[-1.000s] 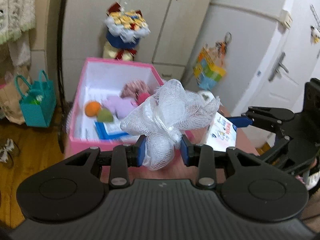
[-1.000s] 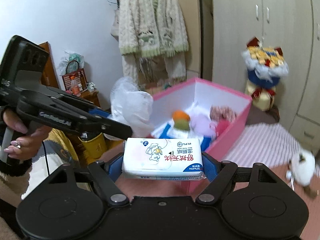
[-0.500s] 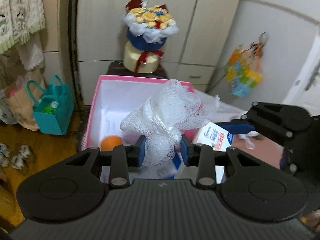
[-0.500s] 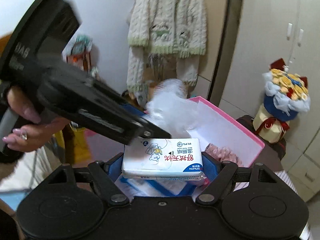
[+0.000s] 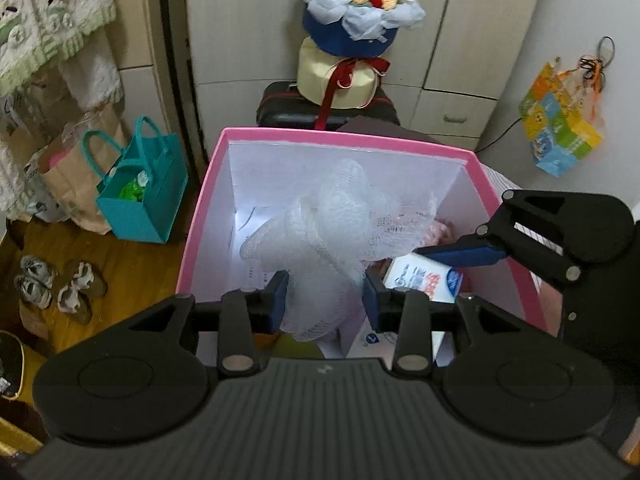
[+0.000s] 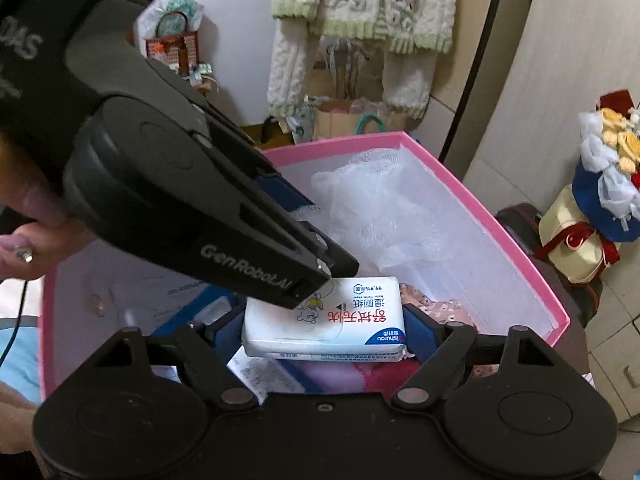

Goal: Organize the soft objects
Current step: 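Open both tools over the pink box to drop puff and wipes pack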

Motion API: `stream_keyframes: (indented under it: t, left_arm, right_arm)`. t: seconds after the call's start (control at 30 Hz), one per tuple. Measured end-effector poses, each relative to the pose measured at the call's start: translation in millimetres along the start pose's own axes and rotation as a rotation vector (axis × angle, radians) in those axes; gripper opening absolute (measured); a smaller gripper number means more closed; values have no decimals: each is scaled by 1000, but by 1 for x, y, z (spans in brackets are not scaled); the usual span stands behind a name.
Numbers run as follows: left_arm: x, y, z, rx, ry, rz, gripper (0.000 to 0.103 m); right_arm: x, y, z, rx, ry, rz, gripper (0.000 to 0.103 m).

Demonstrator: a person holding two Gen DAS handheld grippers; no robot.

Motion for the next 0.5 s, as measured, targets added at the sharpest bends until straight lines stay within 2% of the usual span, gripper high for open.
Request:
stream_keyframes:
  t: [0.1, 0.2, 0.33, 0.5]
  left_arm:
    - [-1, 5, -3, 0, 22, 34, 55]
    - [-7, 20, -4, 6, -1, 82, 57]
    - [-22, 48, -8, -39, -15, 128, 60]
    - [-49, 89, -5, -49, -60, 184, 62]
  right_arm:
    - [1, -1, 2, -19, -12, 8, 88]
    - [-4, 8, 2, -12, -41, 35, 88]
    - [-21, 37, -4, -2, -76, 109, 88]
    - [-38, 69, -17, 7, -122, 175, 88]
Point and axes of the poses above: each gripper's, at about its wrist camera, not at the fingertips, and y roughly against the way its jaws point, z to its right, x to its top, the point moved 2 cm from there along -y, roughly the way its jaws point, and after that the axes turned 10 degrees about -z, right-handed, at the moved point
